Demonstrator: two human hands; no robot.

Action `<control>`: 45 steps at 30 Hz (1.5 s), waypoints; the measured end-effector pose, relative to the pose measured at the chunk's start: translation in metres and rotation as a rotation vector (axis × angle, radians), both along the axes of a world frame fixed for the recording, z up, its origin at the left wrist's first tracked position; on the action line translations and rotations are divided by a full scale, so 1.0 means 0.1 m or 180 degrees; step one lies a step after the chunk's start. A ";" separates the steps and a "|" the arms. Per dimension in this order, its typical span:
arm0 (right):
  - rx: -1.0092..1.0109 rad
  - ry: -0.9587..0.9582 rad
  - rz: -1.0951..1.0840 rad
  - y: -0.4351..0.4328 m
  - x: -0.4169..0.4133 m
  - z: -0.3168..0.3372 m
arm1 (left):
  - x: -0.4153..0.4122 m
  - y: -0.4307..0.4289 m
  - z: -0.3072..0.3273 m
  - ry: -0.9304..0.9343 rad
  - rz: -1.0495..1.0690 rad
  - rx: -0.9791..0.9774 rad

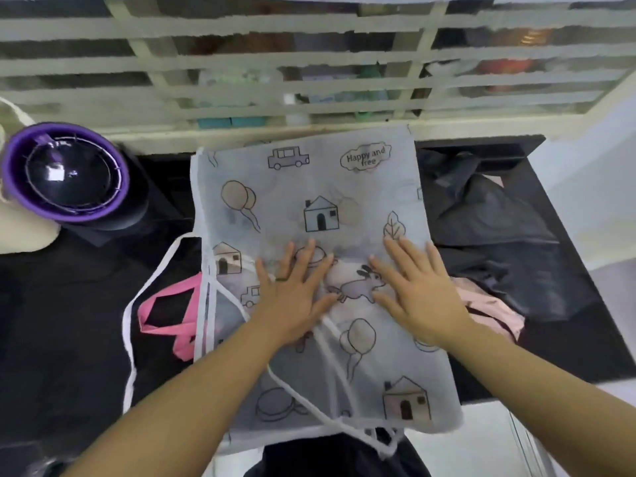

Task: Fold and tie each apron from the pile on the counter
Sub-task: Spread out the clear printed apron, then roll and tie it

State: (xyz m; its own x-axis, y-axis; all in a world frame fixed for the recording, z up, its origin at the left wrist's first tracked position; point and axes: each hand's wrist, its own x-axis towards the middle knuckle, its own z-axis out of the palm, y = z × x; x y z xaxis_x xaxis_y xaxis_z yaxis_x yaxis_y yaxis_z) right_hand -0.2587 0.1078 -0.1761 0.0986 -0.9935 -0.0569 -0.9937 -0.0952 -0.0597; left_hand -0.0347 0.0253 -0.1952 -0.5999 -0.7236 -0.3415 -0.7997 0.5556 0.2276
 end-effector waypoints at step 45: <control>0.2309 -0.4919 -0.2412 1.00 -0.07 0.52 | 0.25 0.77 0.26 0.0196 -0.1016 0.0260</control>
